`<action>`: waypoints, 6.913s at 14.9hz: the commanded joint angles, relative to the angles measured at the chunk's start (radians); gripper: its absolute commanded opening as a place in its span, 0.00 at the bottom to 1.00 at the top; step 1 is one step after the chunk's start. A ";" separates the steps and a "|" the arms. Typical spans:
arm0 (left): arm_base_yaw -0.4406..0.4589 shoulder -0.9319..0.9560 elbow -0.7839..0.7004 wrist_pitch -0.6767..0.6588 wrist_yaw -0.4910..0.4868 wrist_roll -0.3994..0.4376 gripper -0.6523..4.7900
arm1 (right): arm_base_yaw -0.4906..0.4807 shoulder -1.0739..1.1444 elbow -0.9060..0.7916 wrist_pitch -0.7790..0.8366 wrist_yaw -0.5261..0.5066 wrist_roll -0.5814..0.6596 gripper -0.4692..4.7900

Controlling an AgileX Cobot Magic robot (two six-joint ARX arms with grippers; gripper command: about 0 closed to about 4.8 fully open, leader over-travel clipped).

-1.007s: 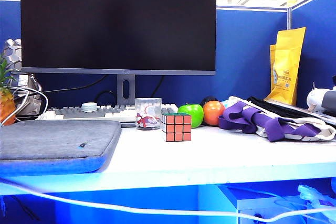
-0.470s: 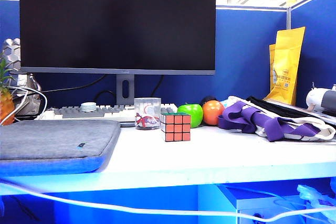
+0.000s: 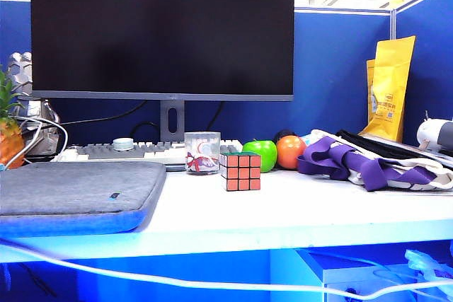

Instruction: Rotate the Rubik's Cube so that its red face is facing towards you.

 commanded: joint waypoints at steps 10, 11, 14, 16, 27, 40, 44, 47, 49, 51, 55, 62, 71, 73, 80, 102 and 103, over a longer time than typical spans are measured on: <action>-0.011 0.951 0.517 -0.071 0.238 0.178 0.12 | -0.464 1.465 0.909 0.228 -0.829 0.336 0.09; -0.032 1.009 0.575 -0.106 0.248 0.176 0.11 | -0.484 1.535 0.964 0.229 -0.932 0.353 0.09; -0.079 1.154 0.728 -0.149 0.387 0.166 0.12 | -0.508 1.687 1.062 0.228 -1.193 0.362 0.09; -0.113 1.243 0.820 -0.172 0.403 0.145 0.12 | -0.510 1.768 1.094 0.229 -1.358 0.382 0.09; -0.164 1.529 1.002 -0.222 0.237 0.164 0.12 | -0.156 1.887 1.100 0.180 -0.983 0.391 0.09; -0.283 1.878 1.482 -0.520 0.087 0.504 0.12 | -0.077 1.875 1.117 0.054 -0.936 0.370 0.09; -0.294 1.878 1.481 -0.516 0.151 0.504 0.12 | -0.049 1.882 1.117 0.006 -0.810 0.280 0.09; -0.299 1.878 1.481 -0.509 0.190 0.503 0.11 | -0.048 1.893 1.117 -0.004 -0.755 0.276 0.09; -0.311 1.879 1.482 -0.509 0.202 0.503 0.12 | -0.039 1.920 1.118 -0.009 -0.731 0.275 0.09; -0.320 1.882 1.485 -0.511 0.217 0.496 0.12 | -0.035 1.942 1.123 0.023 -0.729 0.276 0.09; -0.326 1.883 1.485 -0.591 0.258 0.476 0.11 | -0.036 1.949 1.135 0.088 -0.643 0.276 0.09; -0.369 1.867 1.486 -0.760 0.422 0.486 0.11 | -0.036 2.038 1.298 0.040 -0.644 0.266 0.09; -0.383 1.807 1.490 -0.845 0.210 0.554 0.12 | -0.089 2.034 1.299 0.033 -0.608 0.193 0.09; -0.380 1.786 1.490 -0.892 0.183 0.604 0.11 | -0.100 2.026 1.299 0.034 -0.561 0.169 0.09; -0.339 1.659 1.490 -1.093 -0.023 0.809 0.11 | -0.103 1.854 1.371 -0.392 -0.558 0.035 0.09; -0.214 1.947 1.524 -0.280 0.491 0.720 0.11 | 0.159 1.877 1.342 -0.377 -0.311 -0.007 0.09; -0.218 1.972 1.565 -0.282 0.531 0.670 0.11 | 0.160 1.899 1.342 -0.373 -0.312 0.000 0.09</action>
